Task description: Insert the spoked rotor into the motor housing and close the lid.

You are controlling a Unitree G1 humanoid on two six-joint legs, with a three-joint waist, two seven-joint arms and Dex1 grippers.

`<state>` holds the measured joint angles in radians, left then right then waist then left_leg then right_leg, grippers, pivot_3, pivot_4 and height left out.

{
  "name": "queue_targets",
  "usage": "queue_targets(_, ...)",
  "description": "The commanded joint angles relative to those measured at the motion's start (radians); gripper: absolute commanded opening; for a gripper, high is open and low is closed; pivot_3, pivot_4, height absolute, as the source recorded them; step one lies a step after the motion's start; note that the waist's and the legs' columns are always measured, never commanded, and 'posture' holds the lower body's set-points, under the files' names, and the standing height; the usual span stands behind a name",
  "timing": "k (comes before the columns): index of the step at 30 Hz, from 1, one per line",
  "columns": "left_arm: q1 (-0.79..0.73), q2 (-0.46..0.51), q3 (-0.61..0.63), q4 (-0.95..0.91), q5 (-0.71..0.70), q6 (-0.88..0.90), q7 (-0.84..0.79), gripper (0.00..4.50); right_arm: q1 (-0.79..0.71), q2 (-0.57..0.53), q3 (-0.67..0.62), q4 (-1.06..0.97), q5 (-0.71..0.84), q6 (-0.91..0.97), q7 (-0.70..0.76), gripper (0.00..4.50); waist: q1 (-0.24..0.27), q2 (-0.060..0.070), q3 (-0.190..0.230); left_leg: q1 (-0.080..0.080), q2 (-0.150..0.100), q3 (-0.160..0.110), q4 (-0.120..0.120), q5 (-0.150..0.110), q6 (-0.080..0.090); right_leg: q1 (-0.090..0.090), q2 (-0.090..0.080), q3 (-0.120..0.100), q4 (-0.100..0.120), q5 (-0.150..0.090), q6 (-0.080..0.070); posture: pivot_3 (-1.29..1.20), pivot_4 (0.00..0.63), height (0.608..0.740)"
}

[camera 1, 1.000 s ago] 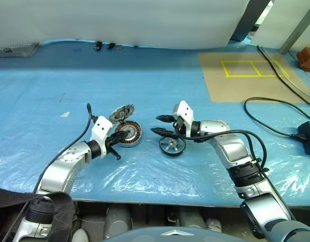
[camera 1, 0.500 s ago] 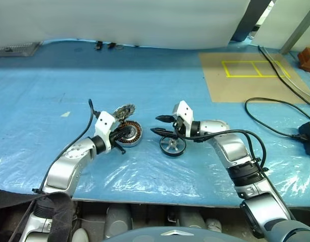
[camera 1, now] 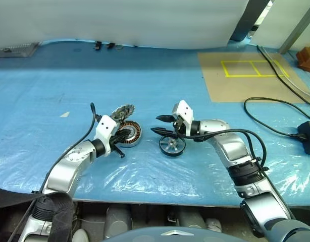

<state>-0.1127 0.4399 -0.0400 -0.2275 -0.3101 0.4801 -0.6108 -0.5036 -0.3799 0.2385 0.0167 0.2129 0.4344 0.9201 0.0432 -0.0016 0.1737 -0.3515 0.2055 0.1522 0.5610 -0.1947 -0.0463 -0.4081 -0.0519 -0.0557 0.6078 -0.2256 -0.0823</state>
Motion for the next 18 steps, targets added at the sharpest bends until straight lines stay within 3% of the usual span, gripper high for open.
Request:
queue_targets(1, 0.007, 0.006, 0.065, -0.044, -0.034, -0.081, -0.029, 0.04, -0.03, -0.005, -0.022, -0.06, 0.028, 0.011, 0.006, 2.61, 0.001, 0.0, 0.0, 0.0, 0.0, 0.0, 0.0, 0.0, 0.0, 0.0, 0.0, 0.0, 0.0, 0.0, 0.0, 0.0, 0.15, 0.74)
queue_targets(8, 0.069, -0.018, 0.128, -0.134, -0.13, -0.209, -0.103, 0.04, -0.041, -0.123, -0.012, -0.173, 0.131, 0.176, 0.144, 2.61, 0.002, 0.0, 0.0, 0.0, 0.0, 0.0, 0.0, 0.0, 0.0, 0.0, 0.0, 0.0, -0.001, 0.0, 0.0, 0.0, 0.15, 0.74)
queue_targets(13, 0.165, 0.011, 0.086, -0.123, -0.016, -0.336, -0.118, 0.04, -0.084, -0.232, 0.064, -0.175, 0.081, 0.242, 0.199, 2.61, 0.0, 0.0, 0.0, 0.0, 0.0, 0.0, 0.0, -0.002, 0.003, 0.001, 0.0, 0.0, -0.001, 0.0, 0.0, 0.0, 0.15, 0.74)
queue_targets(18, 0.21, -0.011, 0.064, -0.116, 0.004, -0.393, -0.108, 0.04, -0.138, -0.3, 0.12, -0.171, 0.057, 0.319, 0.237, 2.61, 0.002, 0.0, 0.0, 0.001, 0.0, 0.0, 0.0, -0.002, 0.004, 0.001, 0.0, 0.0, -0.001, 0.0, 0.001, 0.0, 0.15, 0.74)
